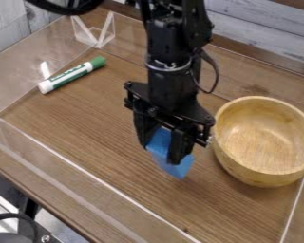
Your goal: Remove the blue block from inside the brown bowl and put it on the table
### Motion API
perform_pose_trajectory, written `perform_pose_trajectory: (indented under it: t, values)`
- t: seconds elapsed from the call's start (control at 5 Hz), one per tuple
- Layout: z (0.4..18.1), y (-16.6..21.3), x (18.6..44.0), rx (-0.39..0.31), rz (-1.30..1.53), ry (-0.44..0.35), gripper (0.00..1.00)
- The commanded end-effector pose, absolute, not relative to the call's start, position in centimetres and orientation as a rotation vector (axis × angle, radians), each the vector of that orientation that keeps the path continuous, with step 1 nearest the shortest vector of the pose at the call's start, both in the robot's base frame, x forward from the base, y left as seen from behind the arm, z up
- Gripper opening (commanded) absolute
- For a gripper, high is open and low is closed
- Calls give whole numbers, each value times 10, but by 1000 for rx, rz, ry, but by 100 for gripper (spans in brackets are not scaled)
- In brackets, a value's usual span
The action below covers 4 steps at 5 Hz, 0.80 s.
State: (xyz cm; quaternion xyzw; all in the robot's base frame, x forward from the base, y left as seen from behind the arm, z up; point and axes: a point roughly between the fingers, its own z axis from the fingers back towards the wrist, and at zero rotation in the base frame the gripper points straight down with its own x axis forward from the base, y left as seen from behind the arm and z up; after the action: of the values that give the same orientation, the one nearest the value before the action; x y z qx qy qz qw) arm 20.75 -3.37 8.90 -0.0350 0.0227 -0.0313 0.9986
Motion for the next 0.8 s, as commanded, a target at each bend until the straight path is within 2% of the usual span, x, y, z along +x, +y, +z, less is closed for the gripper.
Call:
perform_pose_trajectory:
  t: [0.0,0.6]
  values:
    - [92,-33,213,-78,-53,19,0]
    - [79,-32,215,-89,-41,31,0]
